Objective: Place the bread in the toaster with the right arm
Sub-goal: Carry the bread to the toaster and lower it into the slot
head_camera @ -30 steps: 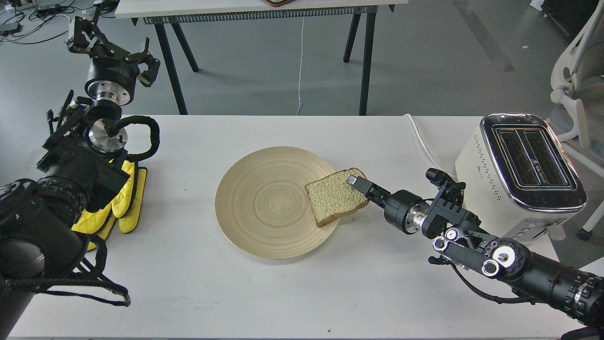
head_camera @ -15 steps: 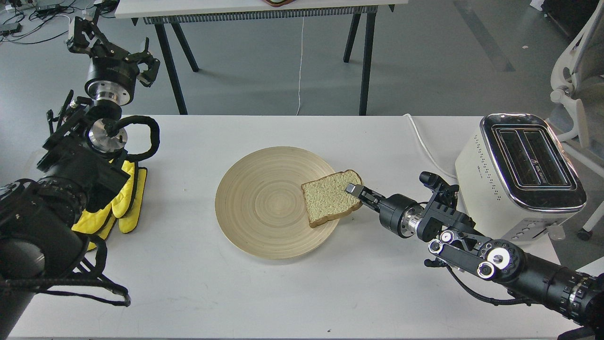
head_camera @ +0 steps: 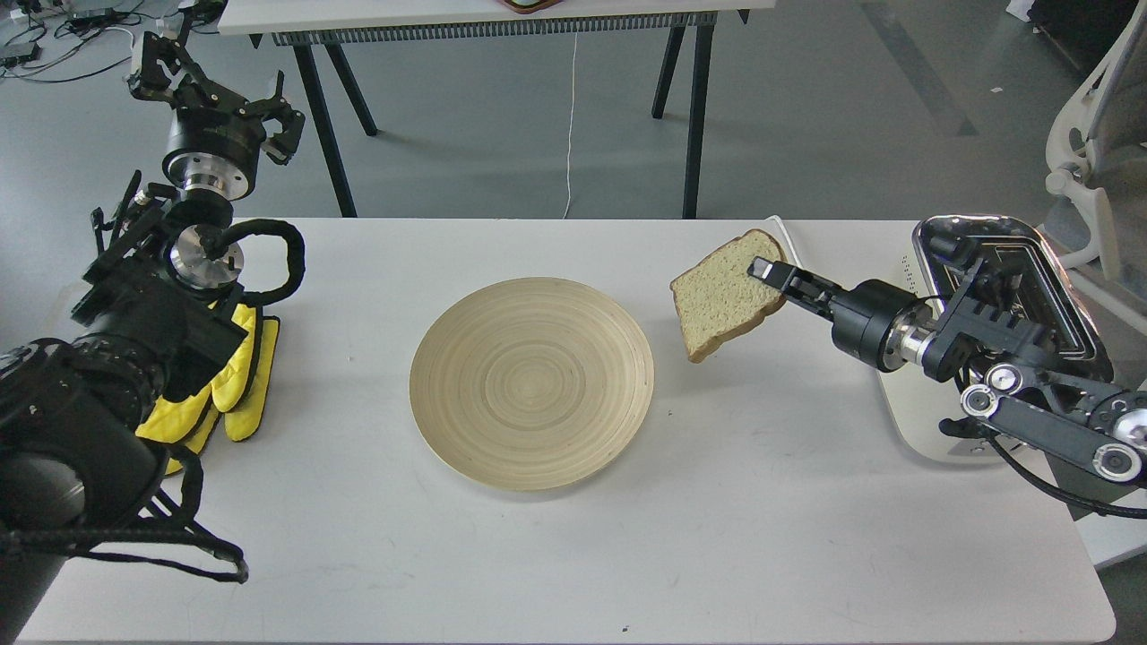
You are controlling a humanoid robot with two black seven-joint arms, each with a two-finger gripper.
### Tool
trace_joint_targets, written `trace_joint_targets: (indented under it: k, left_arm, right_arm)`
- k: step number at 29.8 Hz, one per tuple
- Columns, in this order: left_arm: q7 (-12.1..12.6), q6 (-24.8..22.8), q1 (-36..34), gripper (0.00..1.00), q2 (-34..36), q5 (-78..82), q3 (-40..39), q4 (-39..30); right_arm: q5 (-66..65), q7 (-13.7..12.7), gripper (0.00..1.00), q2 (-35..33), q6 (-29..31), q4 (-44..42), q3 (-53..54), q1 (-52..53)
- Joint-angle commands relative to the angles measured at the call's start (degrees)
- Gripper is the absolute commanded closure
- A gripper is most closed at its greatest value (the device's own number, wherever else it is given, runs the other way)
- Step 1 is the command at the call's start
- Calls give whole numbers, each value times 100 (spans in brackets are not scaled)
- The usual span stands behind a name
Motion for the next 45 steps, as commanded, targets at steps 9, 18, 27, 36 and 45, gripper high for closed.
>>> trace_joint_targets:
  k: [9,18,27,36,45]
  left_arm:
    - [0,0,0,0,-9,0,0,-9]
    - [0,0,0,0,-9,0,0,-9]
    - [0,0,0,0,-18,0,0,0]
    - [0,0,0,0,-18,0,0,0]
    - [0,0,0,0,-18,0,0,0]
  right_arm:
    - [-570,25,98,-3158,102,948,-30,329]
    - [-1107,17,98,-3300,-38,939,-601,215]
    - [-1151,-27,97,-3045,-65,860,-636,206]
    - [-1099,8,47,-2975,-82,746,-645,206]
    - [-889,43,24,-2817,-346,772,-487,215]
